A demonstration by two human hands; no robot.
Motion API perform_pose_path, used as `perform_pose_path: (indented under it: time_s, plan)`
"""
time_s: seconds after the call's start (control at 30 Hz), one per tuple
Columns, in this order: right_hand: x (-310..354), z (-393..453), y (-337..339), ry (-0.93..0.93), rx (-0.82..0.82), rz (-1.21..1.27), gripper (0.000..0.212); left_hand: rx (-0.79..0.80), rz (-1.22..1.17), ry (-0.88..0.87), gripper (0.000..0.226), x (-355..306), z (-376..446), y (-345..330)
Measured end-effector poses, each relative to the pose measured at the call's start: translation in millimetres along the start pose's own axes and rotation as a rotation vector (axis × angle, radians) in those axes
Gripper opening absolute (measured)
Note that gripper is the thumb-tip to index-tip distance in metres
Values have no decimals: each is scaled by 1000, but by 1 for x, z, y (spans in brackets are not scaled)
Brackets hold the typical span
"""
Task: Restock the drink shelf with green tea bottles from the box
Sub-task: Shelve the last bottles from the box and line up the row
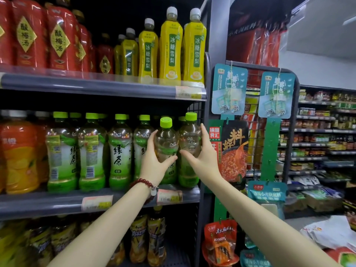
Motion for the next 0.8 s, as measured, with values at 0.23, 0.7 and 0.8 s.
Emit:
perform_pose_path:
  time_s: [0.23,0.7,0.8]
  plan:
    - [-21,-12,-3,-166,66,26,55,-112,55,81,69,9,-12,6]
    - [-24,-7,-11,-288,174,-74,47,22,281,250,68,25,-9,-3]
    - [-21,-8,-10,-286,68,-40,45,-33,267,233,64,20,-8,-2]
Point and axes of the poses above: each hand's wrist, its own z-axis towards the middle knuckle, its own y-axis out of the back of the hand, x = y × z, the point moved 7 cm from there along z, towards the middle knuckle, and after that the axes turned 7 degrees about -z, right-handed, at the moved point
